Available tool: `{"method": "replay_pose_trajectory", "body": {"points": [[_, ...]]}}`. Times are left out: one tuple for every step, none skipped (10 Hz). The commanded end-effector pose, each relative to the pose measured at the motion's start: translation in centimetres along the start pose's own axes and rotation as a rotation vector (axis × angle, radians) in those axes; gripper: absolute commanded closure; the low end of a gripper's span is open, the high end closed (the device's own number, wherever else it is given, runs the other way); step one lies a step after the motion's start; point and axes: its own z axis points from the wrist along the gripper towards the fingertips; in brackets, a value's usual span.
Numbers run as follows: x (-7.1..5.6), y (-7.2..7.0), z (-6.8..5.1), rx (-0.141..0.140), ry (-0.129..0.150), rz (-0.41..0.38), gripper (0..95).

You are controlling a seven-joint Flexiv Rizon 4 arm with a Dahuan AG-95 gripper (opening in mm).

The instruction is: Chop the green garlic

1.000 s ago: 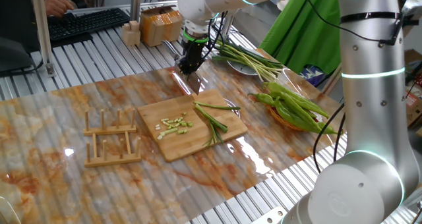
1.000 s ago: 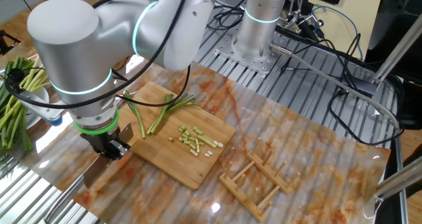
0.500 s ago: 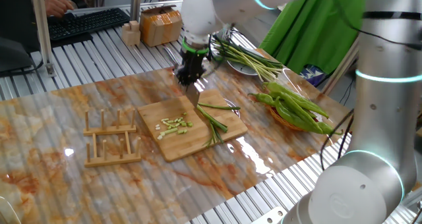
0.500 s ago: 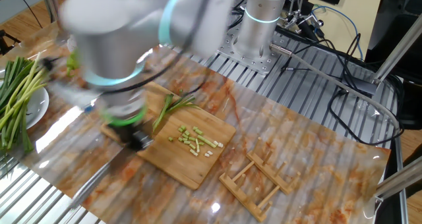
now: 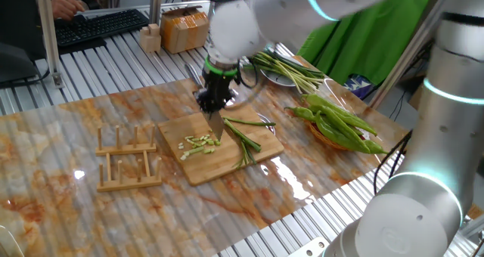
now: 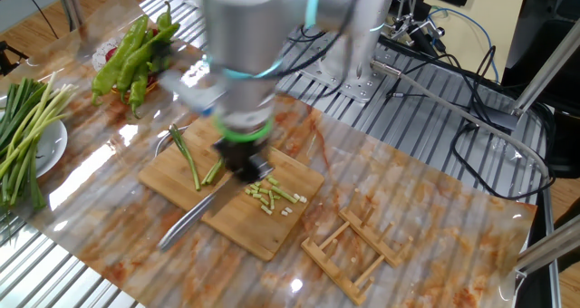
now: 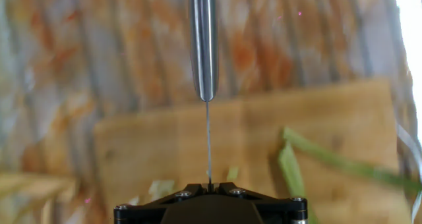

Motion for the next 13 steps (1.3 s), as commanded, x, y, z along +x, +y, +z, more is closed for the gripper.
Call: {"method": "replay_pose_trajectory", "body": {"points": [[0.5, 0.3, -0.8, -0.006, -0.005, -0.007, 95.0], [0.3, 0.2, -1.2, -0.005, -0.005, -0.011, 95.0], [-0.4, 0.1, -1.8, -0.02, -0.001, -0.025, 95.0], [-1.3, -0.1, -2.2, -0.017, -0.002, -0.054, 95.0], [-2.2, -0.3, -2.5, -0.018, -0.006, -0.077, 95.0], [-3.4, -0.5, -3.3, -0.01, -0.013, -0.099, 95.0], [-3.9, -0.7, -3.8, 0.004, -0.022, -0.118, 95.0], [-4.0, -0.8, -4.0, 0.011, -0.028, -0.122, 95.0], [-4.2, -0.9, -4.2, 0.03, -0.039, -0.133, 95.0], [-4.5, -0.9, -4.4, 0.031, -0.03, -0.129, 95.0], [-4.5, -0.7, -4.5, 0.033, -0.027, -0.124, 95.0], [-4.4, -0.5, -4.7, 0.03, -0.019, -0.158, 95.0], [-4.5, -0.3, -4.6, 0.011, 0.0, -0.196, 95.0]]}}
